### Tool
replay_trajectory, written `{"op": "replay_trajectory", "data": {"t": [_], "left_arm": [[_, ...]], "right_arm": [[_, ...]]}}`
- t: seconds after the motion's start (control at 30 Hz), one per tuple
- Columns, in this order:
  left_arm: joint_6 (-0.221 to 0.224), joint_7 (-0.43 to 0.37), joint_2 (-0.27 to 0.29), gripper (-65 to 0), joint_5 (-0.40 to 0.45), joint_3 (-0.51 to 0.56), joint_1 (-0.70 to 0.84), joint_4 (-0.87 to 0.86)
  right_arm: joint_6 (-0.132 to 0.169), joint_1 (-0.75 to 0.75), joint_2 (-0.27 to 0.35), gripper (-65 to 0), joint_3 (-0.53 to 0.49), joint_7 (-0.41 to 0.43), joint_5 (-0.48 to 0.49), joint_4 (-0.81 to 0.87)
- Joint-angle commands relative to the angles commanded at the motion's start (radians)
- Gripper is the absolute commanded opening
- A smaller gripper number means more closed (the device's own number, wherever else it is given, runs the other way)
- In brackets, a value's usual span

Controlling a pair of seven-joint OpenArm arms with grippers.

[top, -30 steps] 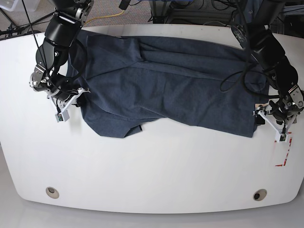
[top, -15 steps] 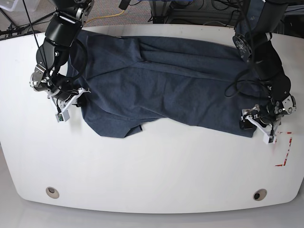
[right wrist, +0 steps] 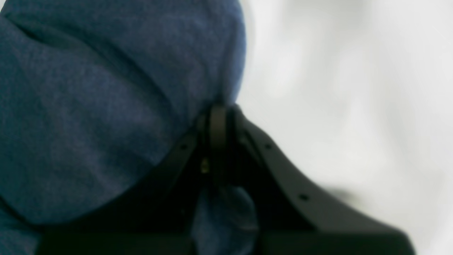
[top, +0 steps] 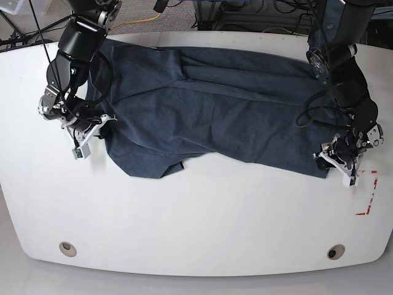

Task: Fold the T-shirt properly
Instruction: 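Grasp the navy T-shirt hem corners with both grippers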

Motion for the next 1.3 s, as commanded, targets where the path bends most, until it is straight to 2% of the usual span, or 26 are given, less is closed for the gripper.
{"op": "replay_trajectory", "data": {"t": [0.03,0.1,0.27,0.37,0.53,0.83,0.93,1.3], "left_arm": [[0.003,-0.012,-0.002,-61.0,0.0,0.0,-0.002,-0.005],[0.003,-0.014,-0.003,-65.0,0.0,0.0,-0.005,0.0],[-0.003,-0.014,-0.003,-65.0,-0.005,0.0,-0.006,0.012],[-0.009,-0.012,0.0,-65.0,-0.005,-0.002,0.0,0.08],[-0.077,0.008,0.003,-65.0,-0.005,-0.002,0.038,0.203],[-0.077,0.095,0.018,-65.0,-0.005,-0.002,0.11,0.416],[-0.077,0.095,0.018,-65.0,-0.005,-0.002,0.138,0.47],[-0.077,0.095,0.018,-65.0,-0.006,-0.002,0.238,0.614]], "right_arm": [[0.0,0.011,0.0,-65.0,0.0,0.0,0.0,0.0],[0.0,0.017,0.0,-65.0,0.0,0.0,0.0,0.0],[0.0,0.048,0.0,-65.0,0.0,0.0,-0.017,0.003],[0.0,0.048,0.002,-65.0,-0.002,0.0,-0.031,0.02],[0.0,0.043,0.003,-65.0,0.0,-0.003,-0.032,0.117],[0.0,0.035,0.006,-65.0,0.0,-0.017,-0.034,0.213],[0.0,0.025,0.015,-65.0,0.0,-0.041,-0.031,0.212],[0.0,-0.02,0.015,-65.0,0.003,-0.043,-0.025,0.226]]}}
